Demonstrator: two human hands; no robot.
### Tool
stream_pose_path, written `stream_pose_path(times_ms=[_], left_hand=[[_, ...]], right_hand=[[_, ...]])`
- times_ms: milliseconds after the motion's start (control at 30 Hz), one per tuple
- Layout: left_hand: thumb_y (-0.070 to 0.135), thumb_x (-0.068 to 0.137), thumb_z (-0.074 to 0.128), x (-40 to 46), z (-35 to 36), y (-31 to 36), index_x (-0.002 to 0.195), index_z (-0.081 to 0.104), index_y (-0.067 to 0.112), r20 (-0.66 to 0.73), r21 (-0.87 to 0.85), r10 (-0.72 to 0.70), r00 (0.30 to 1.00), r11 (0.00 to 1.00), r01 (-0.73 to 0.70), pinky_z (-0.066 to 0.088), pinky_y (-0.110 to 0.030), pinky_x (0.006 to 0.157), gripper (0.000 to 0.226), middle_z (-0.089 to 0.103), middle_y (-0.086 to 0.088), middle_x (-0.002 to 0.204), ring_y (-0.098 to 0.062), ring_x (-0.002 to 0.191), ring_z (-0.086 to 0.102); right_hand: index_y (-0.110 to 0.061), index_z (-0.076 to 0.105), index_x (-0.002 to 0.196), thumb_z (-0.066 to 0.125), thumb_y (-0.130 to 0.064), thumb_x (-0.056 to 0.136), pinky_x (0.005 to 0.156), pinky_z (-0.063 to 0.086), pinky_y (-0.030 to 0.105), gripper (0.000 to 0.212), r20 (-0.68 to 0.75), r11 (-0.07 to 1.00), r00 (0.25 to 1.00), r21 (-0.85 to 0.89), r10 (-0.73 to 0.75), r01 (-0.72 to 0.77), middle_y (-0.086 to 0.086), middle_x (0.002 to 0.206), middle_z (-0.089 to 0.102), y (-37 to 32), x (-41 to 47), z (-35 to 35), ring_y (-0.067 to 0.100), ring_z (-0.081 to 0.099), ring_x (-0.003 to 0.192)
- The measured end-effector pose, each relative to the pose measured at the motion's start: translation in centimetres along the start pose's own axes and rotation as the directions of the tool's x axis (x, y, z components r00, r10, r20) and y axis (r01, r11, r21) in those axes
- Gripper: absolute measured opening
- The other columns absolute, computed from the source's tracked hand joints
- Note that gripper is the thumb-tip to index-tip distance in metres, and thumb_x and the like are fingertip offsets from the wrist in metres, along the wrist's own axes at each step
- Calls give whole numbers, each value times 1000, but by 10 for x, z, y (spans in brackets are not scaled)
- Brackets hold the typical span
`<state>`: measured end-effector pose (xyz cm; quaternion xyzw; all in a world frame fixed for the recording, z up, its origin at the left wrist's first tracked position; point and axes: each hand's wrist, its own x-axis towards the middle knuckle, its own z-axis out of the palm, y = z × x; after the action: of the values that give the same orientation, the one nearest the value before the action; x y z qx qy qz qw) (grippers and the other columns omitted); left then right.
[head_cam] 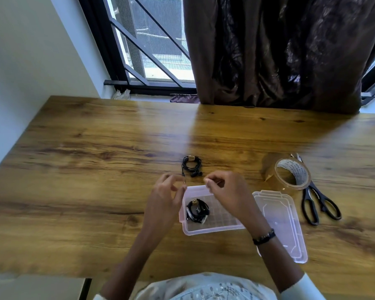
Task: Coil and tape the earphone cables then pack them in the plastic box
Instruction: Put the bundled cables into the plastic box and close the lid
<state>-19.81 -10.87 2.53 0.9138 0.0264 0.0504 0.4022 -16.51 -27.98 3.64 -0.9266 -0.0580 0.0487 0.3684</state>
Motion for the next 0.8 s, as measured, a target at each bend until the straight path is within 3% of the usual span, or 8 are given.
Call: stream_pose_path(times_ms=[100, 200, 367, 533, 700, 800], left_hand=[[17, 93, 60, 37, 4, -5, 110, 66, 11, -16, -2, -19, 1000, 1000, 19, 48, -16, 70, 19, 65, 0, 107, -5, 81, 59], [16, 94, 59, 67, 14, -15, 115, 65, 8, -7, -2, -63, 998, 998, 63, 42, -9, 67, 23, 65, -6, 112, -7, 86, 59], [13, 94, 57, 93, 34, -23, 123, 61, 4, 18, 12, -116, 993, 993, 116, 52, -32, 88, 30, 61, -12, 119, -20, 100, 63], [18, 91, 62, 99, 47, -25, 112, 66, 7, 2, 60, -138, 990, 989, 138, 53, -39, 86, 24, 62, -9, 108, -21, 95, 61], [16, 88, 64, 98, 50, -26, 99, 66, 7, -18, 112, -128, 992, 985, 130, 53, -39, 83, 14, 61, -6, 99, -21, 92, 59], [15, 88, 64, 99, 48, -23, 97, 69, 6, -49, 128, -113, 992, 985, 118, 54, -36, 79, 13, 66, -8, 95, -21, 88, 62]], right_hand=[[-13, 71, 106, 60, -18, 94, 57, 46, 9, 17, 0, 999, 1000, -29, -18, 18, -1, 90, 72, -3, 32, -5, 0, 59, 68], [-10, 70, 109, 59, -18, 95, 67, 50, 16, 20, -6, 996, 999, -76, 35, -36, 4, 100, 72, 4, 64, 3, 10, 63, 80], [-8, 70, 109, 61, -19, 93, 74, 52, 23, 21, -9, 991, 997, -111, 76, -77, 7, 105, 72, 12, 92, 26, 16, 65, 92], [-11, 71, 107, 70, -17, 86, 83, 56, 32, 22, -17, 987, 993, -102, 119, -120, 6, 104, 71, 15, 100, 38, 18, 64, 96], [-13, 72, 101, 70, -15, 86, 78, 56, 29, 15, -8, 989, 994, -99, 105, -105, 4, 102, 71, 16, 100, 42, 15, 64, 92], [-13, 71, 102, 67, -16, 88, 63, 47, 15, 15, -5, 991, 997, -110, 78, -78, 3, 101, 71, 17, 99, 41, 11, 61, 86]])
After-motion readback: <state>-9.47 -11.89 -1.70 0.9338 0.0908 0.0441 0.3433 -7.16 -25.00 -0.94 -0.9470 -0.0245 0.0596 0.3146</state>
